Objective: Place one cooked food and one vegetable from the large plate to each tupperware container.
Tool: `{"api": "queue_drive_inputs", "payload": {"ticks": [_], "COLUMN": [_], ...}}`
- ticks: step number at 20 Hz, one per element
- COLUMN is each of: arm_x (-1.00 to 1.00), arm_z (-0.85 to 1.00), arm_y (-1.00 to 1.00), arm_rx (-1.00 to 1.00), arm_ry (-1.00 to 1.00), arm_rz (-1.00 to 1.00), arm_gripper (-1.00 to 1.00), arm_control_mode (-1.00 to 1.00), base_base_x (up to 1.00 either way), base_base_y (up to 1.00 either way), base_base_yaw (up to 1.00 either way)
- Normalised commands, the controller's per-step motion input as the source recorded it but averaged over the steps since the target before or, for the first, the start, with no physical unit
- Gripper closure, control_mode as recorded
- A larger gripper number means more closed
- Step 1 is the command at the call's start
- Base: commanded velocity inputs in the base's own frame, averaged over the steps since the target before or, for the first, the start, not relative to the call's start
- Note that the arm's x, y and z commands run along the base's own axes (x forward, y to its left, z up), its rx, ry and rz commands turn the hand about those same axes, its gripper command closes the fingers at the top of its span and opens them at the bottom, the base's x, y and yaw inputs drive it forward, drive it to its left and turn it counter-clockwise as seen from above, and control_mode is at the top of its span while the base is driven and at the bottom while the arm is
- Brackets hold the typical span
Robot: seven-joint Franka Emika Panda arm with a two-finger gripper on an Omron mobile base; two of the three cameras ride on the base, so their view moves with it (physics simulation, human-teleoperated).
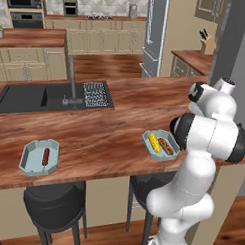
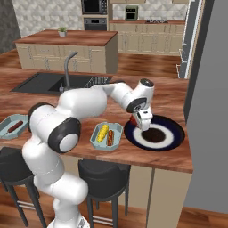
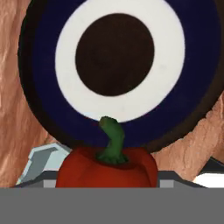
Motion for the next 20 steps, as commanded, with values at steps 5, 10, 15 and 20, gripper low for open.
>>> {"api": "queue_drive_inputs", "payload": {"ticks": [5,10,15,20], "arm_x": [-0.04,-0.02,0.00,0.00], "arm_z": [0.34,0.02,0.00,0.00], "arm_y": [1.00,1.00,1.00,1.00], "arm_rx": [0.01,-0.01,-0.12,-0.04], "arm_ry": [0.00,-0.01,0.00,0.00], "arm_rz": [0.30,0.32,0.41,0.32], "arm_gripper": [1.00,1.00,1.00,1.00], "arm_control_mode": [-1.00,-1.00,-1.00,-1.00], "base_base_x": [0.00,0.00,0.00,0.00], "base_base_y": [0.00,0.00,0.00,0.00], "base_base_yaw": [0.00,0.00,0.00,0.00]}}
